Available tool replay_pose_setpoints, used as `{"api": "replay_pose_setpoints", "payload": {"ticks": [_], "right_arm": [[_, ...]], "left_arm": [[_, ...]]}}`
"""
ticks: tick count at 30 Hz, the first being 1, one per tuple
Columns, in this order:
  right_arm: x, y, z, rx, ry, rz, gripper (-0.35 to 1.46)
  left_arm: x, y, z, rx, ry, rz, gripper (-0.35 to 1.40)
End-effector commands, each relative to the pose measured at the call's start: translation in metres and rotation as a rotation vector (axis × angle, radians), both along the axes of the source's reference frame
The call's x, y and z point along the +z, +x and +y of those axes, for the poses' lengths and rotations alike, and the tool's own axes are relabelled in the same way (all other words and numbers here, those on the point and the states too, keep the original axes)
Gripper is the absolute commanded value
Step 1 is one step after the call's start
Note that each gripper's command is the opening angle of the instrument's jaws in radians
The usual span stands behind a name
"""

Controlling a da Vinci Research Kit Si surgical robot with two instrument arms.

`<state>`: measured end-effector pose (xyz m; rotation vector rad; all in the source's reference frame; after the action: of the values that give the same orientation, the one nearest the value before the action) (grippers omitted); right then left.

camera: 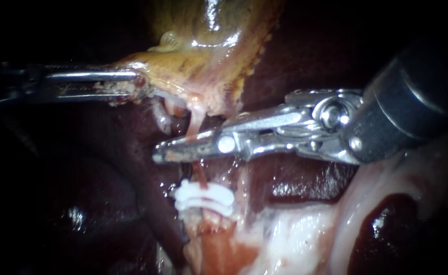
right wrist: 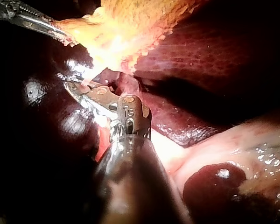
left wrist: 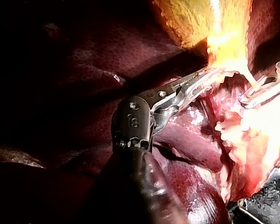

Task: Going back third clip right tube

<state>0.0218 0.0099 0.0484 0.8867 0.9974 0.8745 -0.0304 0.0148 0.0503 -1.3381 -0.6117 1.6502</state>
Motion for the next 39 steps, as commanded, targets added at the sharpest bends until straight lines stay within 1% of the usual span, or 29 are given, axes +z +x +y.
{"api": "replay_pose_setpoints", "payload": {"ticks": [1,3,5,6,9,10,12,15,17,18,19,23,27,30,32,35,39], "right_arm": [[0.0001,0.0001,0.0000,0.005,-0.004,0.011,-0.35],[0.0006,0.0004,0.0000,0.007,-0.037,0.035,0.00],[0.0013,0.0006,-0.0002,0.008,-0.051,0.041,0.22],[0.0018,0.0007,-0.0003,0.008,-0.054,0.041,0.29],[0.0040,0.0006,-0.0005,-0.004,-0.101,0.047,0.41],[0.0048,0.0006,-0.0005,-0.011,-0.119,0.051,0.42],[0.0066,0.0003,-0.0004,-0.014,-0.142,0.052,0.45],[0.0087,-0.0002,-0.0001,-0.018,-0.176,0.054,0.47],[0.0095,-0.0006,0.0001,-0.025,-0.211,0.062,0.48],[0.0098,-0.0008,0.0003,-0.037,-0.238,0.067,0.48],[0.0099,-0.0010,0.0004,-0.038,-0.250,0.067,0.49],[0.0098,-0.0017,0.0003,-0.061,-0.337,0.076,0.50],[0.0089,-0.0033,-0.0005,-0.101,-0.437,0.106,0.50],[0.0079,-0.0053,-0.0014,-0.137,-0.526,0.135,0.50],[0.0072,-0.0070,-0.0020,-0.151,-0.578,0.145,0.50],[0.0063,-0.0093,-0.0027,-0.171,-0.629,0.162,0.50],[0.0055,-0.0119,-0.0034,-0.198,-0.664,0.170,0.50]], "left_arm": [[0.0000,0.0000,0.0000,0.000,0.000,0.000,-0.35],[0.0000,0.0000,0.0000,0.000,0.000,0.000,-0.35],[0.0000,0.0000,0.0000,0.000,0.000,0.000,-0.35],[0.0000,0.0000,0.0000,0.000,0.000,0.000,-0.35],[0.0000,0.0000,0.0000,0.000,0.000,0.000,-0.35],[0.0000,0.0000,0.0000,0.000,0.000,0.000,-0.35],[0.0000,0.0000,0.0000,0.000,0.000,0.000,-0.35],[0.0000,0.0001,0.0000,0.000,0.000,0.000,-0.35],[0.0000,0.0001,0.0000,0.000,0.000,0.000,-0.35],[0.0000,0.0001,0.0000,0.000,0.000,0.000,-0.35],[0.0000,0.0001,0.0000,0.000,0.000,0.000,-0.35],[0.0000,0.0001,0.0000,0.000,0.000,0.000,-0.35],[0.0000,0.0002,-0.0001,0.001,0.000,0.000,-0.35],[0.0000,0.0003,-0.0001,0.001,0.000,-0.001,-0.35],[0.0000,0.0003,-0.0001,0.001,0.000,-0.001,-0.35],[0.0000,0.0003,-0.0001,0.002,0.000,-0.001,-0.35],[0.0000,0.0003,-0.0001,0.002,0.000,-0.001,-0.35]]}}
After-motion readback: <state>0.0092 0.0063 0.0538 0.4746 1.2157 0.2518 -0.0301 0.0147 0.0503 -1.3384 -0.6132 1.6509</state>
